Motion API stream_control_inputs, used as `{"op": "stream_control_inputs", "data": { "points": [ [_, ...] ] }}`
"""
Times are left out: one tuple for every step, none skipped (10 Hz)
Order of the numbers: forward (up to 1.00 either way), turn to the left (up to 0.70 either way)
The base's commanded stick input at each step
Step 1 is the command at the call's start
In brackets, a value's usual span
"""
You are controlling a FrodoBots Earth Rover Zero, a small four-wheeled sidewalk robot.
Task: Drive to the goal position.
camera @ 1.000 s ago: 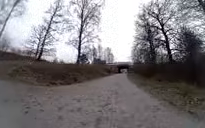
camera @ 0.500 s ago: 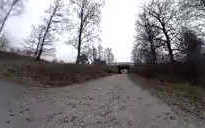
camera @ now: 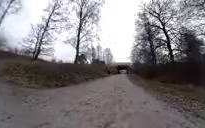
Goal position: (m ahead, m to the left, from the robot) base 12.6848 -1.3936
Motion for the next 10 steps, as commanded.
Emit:
{"op": "stream_control_inputs", "data": {
  "points": [
    [0.70, 0.00],
    [0.70, 0.00],
    [0.70, 0.00],
    [0.70, 0.00],
    [0.70, 0.00],
    [0.70, 0.00],
    [0.70, 0.00],
    [0.70, 0.00],
    [0.70, 0.00],
    [0.70, 0.00]
  ]
}}
